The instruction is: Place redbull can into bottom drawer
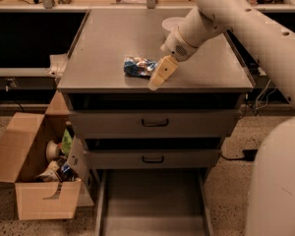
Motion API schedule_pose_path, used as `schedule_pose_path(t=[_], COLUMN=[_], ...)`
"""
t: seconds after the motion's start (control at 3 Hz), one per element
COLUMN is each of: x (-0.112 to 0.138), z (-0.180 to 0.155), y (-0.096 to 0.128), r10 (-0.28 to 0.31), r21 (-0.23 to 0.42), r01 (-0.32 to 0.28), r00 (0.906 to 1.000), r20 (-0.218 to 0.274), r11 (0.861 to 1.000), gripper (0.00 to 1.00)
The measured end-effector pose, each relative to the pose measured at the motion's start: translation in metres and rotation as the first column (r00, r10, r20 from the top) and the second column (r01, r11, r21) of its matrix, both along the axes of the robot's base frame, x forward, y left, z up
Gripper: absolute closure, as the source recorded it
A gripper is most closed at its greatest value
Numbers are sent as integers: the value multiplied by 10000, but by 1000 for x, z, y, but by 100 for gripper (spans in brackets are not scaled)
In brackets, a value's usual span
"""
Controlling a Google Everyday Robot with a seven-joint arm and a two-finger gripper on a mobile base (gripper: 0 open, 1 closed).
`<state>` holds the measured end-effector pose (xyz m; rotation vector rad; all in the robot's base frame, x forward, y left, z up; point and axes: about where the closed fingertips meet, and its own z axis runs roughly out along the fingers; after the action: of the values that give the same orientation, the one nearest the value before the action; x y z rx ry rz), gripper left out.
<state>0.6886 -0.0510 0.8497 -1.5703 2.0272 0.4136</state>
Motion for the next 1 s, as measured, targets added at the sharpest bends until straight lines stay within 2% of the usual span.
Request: schedule_pose_path(t=[0.67, 1.0], x=[11, 9], z=[-12, -8], y=[19, 22], r10=[204, 324], r21=[-41, 71], r01=[-204, -324], r00=[9997, 9995], r20=[-94, 5], r11=[9998, 9994], gripper=[47, 78])
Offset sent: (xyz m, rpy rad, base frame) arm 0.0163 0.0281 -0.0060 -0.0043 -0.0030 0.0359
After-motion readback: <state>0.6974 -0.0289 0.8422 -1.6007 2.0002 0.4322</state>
